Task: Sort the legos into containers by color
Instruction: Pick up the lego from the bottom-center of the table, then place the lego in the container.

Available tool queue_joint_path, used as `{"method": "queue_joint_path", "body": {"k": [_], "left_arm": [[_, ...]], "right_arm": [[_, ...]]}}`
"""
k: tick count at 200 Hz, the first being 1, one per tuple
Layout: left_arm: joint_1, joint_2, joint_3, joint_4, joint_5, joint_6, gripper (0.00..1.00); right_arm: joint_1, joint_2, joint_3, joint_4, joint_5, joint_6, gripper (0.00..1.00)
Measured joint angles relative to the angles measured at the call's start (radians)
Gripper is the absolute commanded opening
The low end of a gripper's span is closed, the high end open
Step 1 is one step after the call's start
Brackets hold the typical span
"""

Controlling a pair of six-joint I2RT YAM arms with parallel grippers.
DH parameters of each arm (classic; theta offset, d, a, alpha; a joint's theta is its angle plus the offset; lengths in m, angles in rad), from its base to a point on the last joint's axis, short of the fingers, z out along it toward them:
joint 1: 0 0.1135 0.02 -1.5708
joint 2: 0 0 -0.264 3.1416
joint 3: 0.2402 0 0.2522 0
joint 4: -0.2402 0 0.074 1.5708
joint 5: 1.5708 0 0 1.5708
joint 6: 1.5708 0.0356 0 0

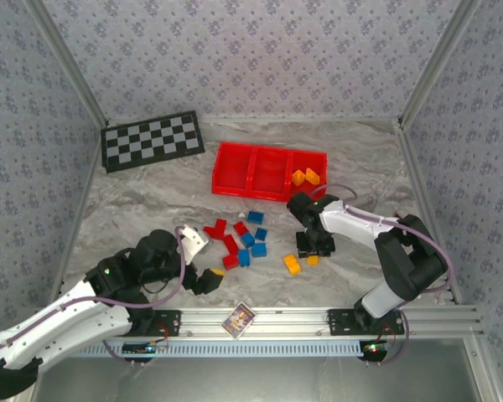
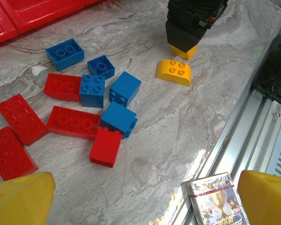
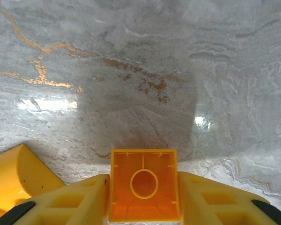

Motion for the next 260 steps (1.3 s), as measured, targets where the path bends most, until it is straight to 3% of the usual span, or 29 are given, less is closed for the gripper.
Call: {"method": "queue_joint_path", "body": {"k": [22, 44, 100, 133, 192, 233, 260], "left_arm": [[0.0, 0.0, 0.0, 0.0, 0.0, 0.0, 1.0], [-0.001, 0.0, 0.0, 0.0, 0.0, 0.0, 1.0], [-0.001, 0.006, 0.0, 0.0, 0.0, 0.0, 1.0], [-0.001, 0.007, 0.0, 0.0, 0.0, 0.0, 1.0], [-0.001, 0.005, 0.0, 0.0, 0.0, 0.0, 1.0], [-0.001, 0.004, 0.0, 0.0, 0.0, 0.0, 1.0], [-0.001, 0.004, 0.0, 0.0, 0.0, 0.0, 1.0]], "right_arm": [[0.0, 0.0, 0.015, -0.006, 0.001, -0.003, 0.25], [0.0, 0.0, 0.056, -0.042, 0.005, -0.009, 0.22], [-0.01, -0.002, 0.314, -0.174, 0.033, -0.071, 0.21], [-0.092, 0.02, 0.555, -0.197, 0.049, -0.119, 0.21], [-0.219, 0.327, 0.92, -0.192, 0.027, -0.209, 0.21], [-0.26, 0.484, 0.977, -0.198, 0.006, -0.243, 0.21], [-0.274, 0.523, 0.978, -0.202, 0.004, -0.249, 0.28]]}}
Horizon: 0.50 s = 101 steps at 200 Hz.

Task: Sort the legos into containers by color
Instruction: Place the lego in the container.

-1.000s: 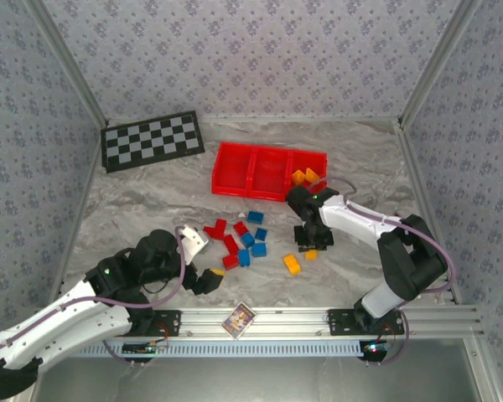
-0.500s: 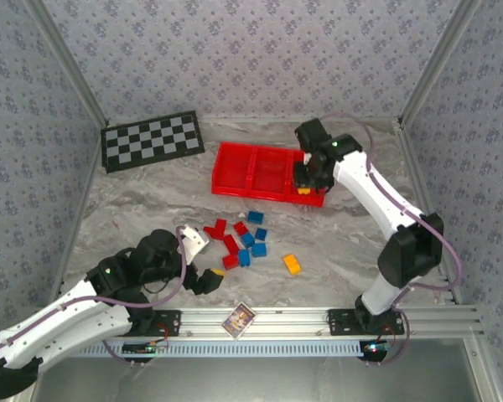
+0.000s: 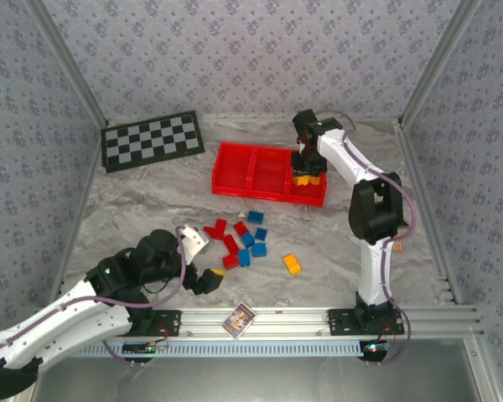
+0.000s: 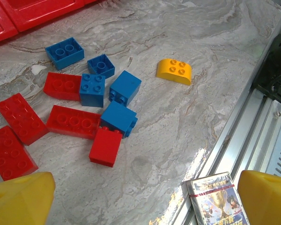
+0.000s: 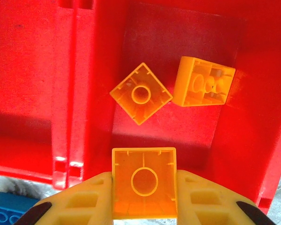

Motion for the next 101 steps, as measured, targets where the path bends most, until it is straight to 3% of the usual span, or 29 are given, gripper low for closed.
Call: {"method": "queue_joint_path", "body": {"k": [44, 101], "left_arm": [[0.0, 0.0, 0.0, 0.0, 0.0, 0.0, 1.0], [0.0, 0.001, 0.0, 0.0, 0.0, 0.0, 1.0]], "right_arm": [[-0.001, 0.01, 0.0, 0.0, 0.003, -0.008, 0.49], [-0.001, -0.016, -0.029, 0.005, 0.008, -0.015, 0.64]]}}
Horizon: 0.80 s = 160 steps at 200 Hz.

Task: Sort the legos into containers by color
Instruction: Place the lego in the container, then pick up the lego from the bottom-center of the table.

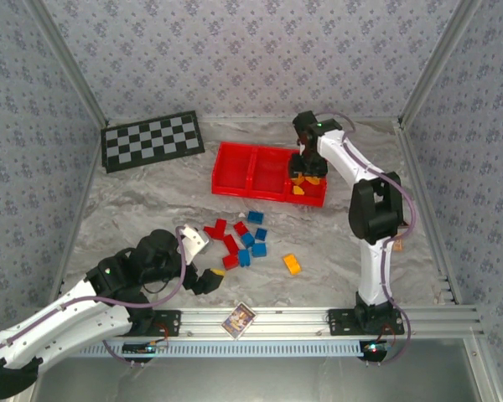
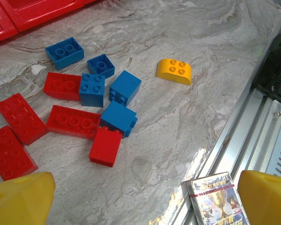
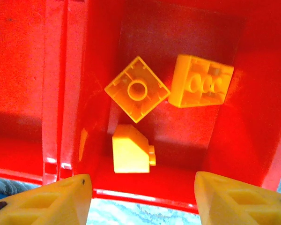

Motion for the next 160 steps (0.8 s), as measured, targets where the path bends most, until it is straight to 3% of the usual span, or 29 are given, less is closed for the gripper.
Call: {"method": "queue_joint_path", "body": {"k": [54, 103, 160], "left_arm": [[0.0, 0.008, 0.0, 0.0, -0.001, 0.0, 1.0], [0.0, 0.014, 0.0, 0.0, -0.001, 0.0, 1.0], [0.0, 0.015, 0.0, 0.0, -0.001, 0.0, 1.0]], "right_arm": [[0.068, -0.28, -0.304, 0.061, -0.013, 0.005, 0.75], [0.287, -0.505, -0.563, 0.06, -0.017, 0.068, 0.86], [0.491, -0.643, -0.838, 0.045, -0.031, 0.182, 0.85]]}}
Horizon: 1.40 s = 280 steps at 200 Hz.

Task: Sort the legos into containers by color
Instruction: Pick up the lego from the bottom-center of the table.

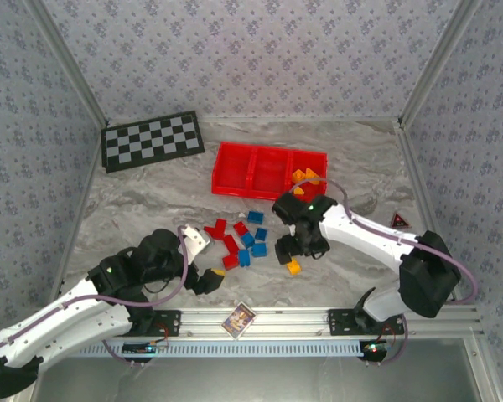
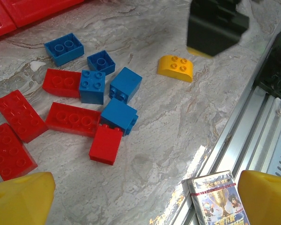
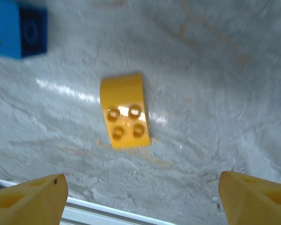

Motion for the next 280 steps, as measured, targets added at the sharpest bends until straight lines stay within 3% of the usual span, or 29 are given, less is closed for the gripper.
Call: {"method": "queue_joint_path", "body": {"k": [45, 83, 102, 142, 227, 280], "left_arm": [[0.0, 0.006, 0.0, 0.0, 0.0, 0.0, 1.0], [0.0, 0.006, 0.0, 0.0, 0.0, 0.0, 1.0], [0.0, 0.006, 0.0, 0.0, 0.0, 0.0, 1.0], [0.0, 0.006, 0.0, 0.0, 0.0, 0.0, 1.0], [0.0, 0.006, 0.0, 0.0, 0.0, 0.0, 1.0], [0.0, 0.006, 0.0, 0.0, 0.0, 0.0, 1.0]], "right_arm": [[0.093, -0.007, -0.042, 0.002, 0.03, 0.011, 0.85], [0.1, 0.042, -0.042, 0.037, 0.037, 0.002, 0.87], [0.1, 0.083, -0.042, 0.056, 0.035, -0.011, 0.98], [0.1, 0.146, -0.042, 0.088, 0.035, -0.023, 0.97], [0.1, 0.232, -0.032, 0.134, 0.057, -0.027, 0.72], [0.1, 0.274, -0.005, 0.146, 0.056, -0.033, 0.41]]}}
